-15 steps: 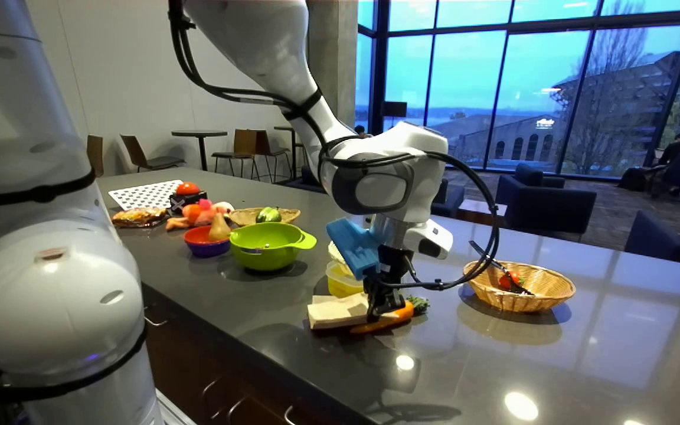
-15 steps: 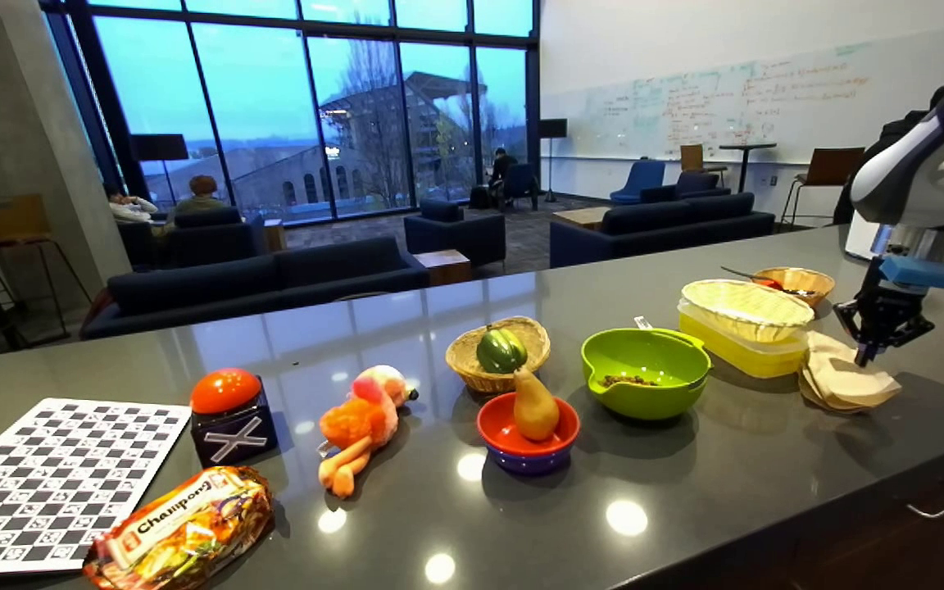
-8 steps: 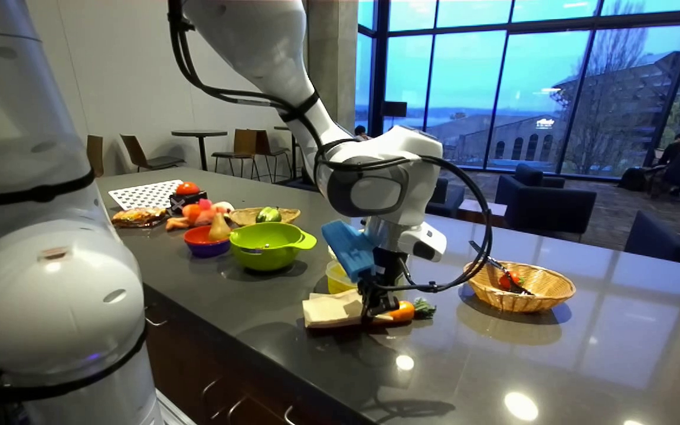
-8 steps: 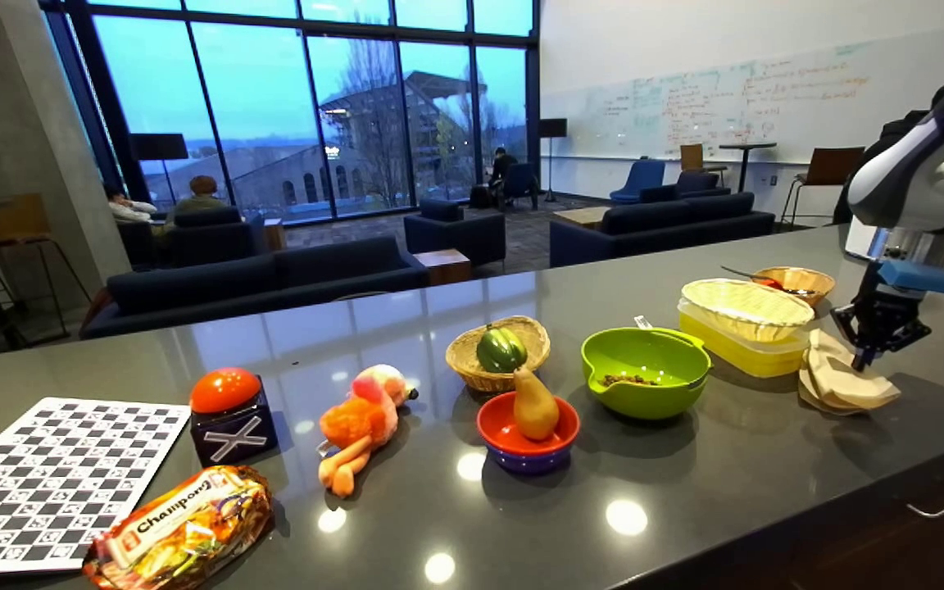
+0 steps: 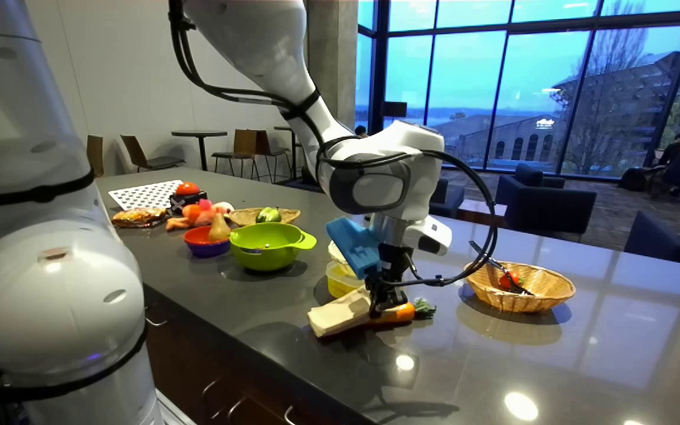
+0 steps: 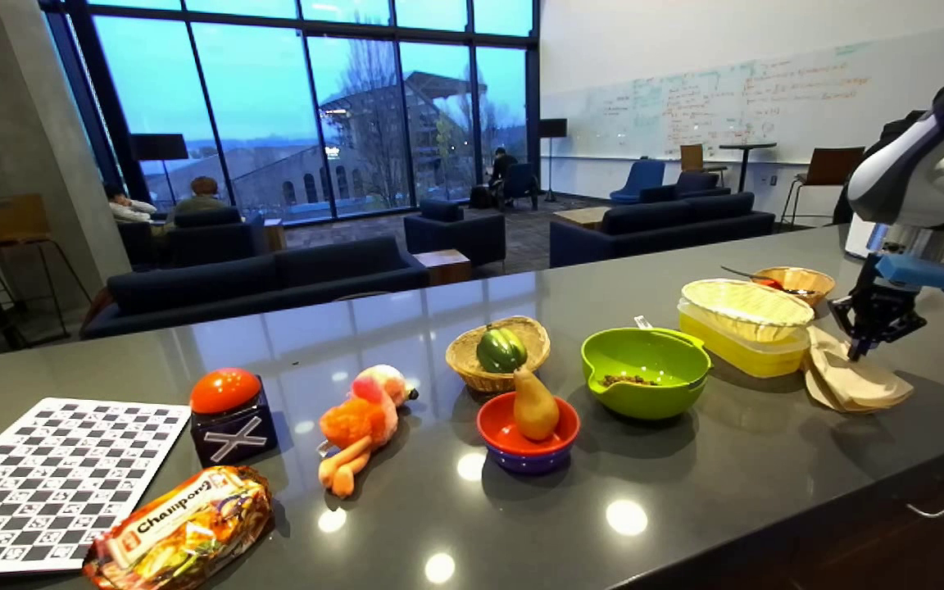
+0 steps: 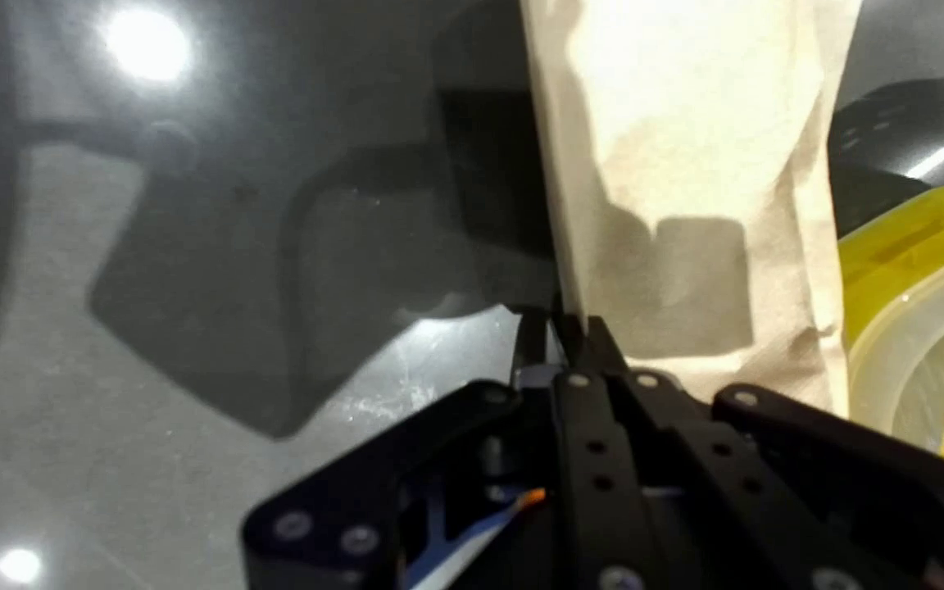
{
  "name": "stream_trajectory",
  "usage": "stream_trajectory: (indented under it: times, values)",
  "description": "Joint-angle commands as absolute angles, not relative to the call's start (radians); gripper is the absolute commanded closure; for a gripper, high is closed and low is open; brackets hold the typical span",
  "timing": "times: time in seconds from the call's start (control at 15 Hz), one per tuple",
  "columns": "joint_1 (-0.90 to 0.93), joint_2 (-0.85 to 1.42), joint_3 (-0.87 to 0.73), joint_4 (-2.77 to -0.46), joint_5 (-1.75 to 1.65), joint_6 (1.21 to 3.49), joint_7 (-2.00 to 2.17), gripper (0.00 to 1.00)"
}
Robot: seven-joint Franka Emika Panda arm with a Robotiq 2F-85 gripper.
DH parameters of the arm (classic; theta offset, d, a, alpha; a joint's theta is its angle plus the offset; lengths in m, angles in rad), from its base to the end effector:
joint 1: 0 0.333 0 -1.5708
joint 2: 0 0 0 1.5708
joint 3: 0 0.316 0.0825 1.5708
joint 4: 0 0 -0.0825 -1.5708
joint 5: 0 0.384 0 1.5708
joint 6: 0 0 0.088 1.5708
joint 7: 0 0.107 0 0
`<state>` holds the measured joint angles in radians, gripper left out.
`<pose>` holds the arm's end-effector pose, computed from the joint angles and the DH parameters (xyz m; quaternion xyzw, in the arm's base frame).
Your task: Use the brown paper to clean the carrot
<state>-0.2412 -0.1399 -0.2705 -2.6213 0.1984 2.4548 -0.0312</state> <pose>0.3702 -0.2050 0.2933 -0.9471 0.3103 -0.0048 0.0818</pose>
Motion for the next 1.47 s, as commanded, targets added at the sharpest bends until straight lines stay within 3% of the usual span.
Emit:
stream_trajectory:
  times: [0.0,1.4]
  values:
    - [-0.24,-0.133,-0.281,-2.596,0.242,2.469,-0.065,1.0]
    - [-0.276,0.037,-0.296,-2.386,0.328,2.446,-0.094,1.0]
